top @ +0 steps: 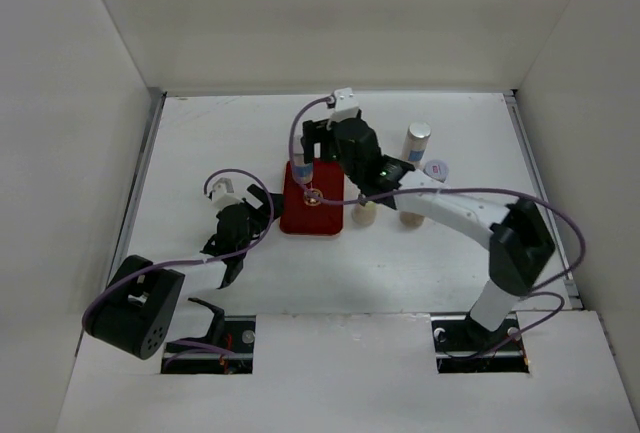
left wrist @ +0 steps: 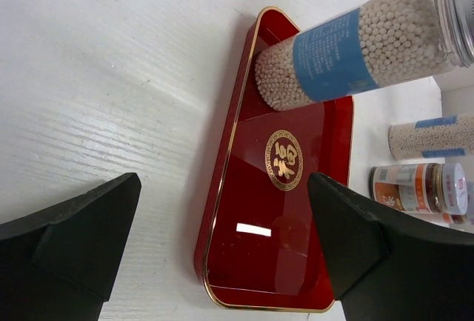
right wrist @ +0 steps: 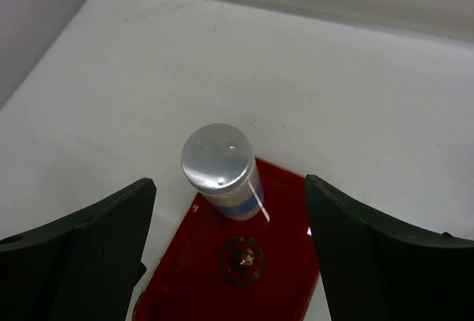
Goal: Organize the condiment bottles
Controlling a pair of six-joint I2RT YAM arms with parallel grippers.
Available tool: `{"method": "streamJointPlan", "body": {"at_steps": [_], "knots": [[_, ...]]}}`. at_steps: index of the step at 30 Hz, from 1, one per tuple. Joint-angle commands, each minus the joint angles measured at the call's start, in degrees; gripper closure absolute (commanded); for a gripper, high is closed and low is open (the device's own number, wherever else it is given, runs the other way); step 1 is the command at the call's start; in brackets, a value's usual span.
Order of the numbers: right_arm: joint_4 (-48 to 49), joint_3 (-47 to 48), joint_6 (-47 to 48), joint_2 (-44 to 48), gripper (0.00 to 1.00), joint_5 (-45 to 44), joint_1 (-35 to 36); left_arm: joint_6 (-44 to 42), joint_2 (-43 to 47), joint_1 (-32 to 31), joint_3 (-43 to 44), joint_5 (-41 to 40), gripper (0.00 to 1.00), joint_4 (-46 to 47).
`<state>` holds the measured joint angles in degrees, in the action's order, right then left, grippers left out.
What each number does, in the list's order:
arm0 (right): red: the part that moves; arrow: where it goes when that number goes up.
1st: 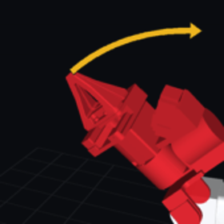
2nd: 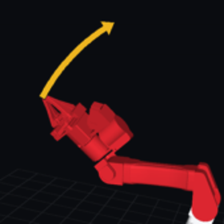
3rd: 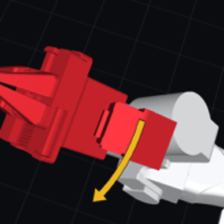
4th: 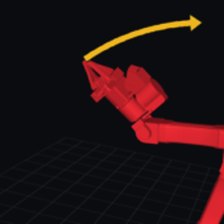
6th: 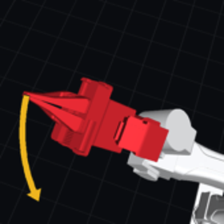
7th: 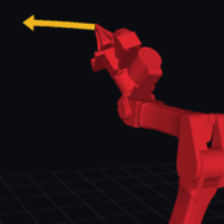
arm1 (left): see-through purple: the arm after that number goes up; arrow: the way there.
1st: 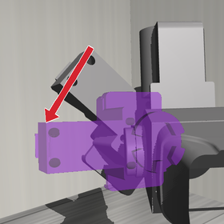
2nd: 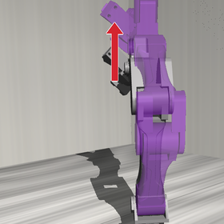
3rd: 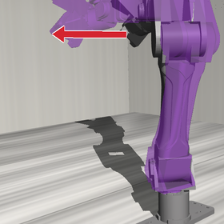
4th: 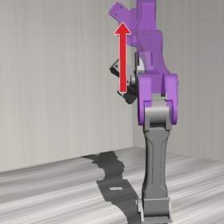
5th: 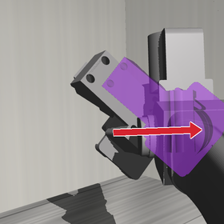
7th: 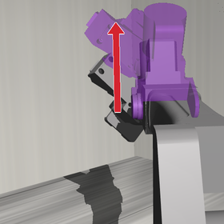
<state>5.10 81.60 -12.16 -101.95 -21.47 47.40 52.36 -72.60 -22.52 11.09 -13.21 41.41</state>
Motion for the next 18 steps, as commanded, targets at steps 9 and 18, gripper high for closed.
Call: {"method": "streamJointPlan", "body": {"at_steps": [9,18], "knots": [[-1.5,-30.3,-10.1,26.8,0.13,-10.2,0.5,0.5,-1.8,-0.2,0.5,0.8,0.00,3.5],[0.0,-34.8,-14.6,23.5,0.12,-5.8,0.7,0.4,-1.4,-0.2,0.6,1.2,0.00,3.6]]}}
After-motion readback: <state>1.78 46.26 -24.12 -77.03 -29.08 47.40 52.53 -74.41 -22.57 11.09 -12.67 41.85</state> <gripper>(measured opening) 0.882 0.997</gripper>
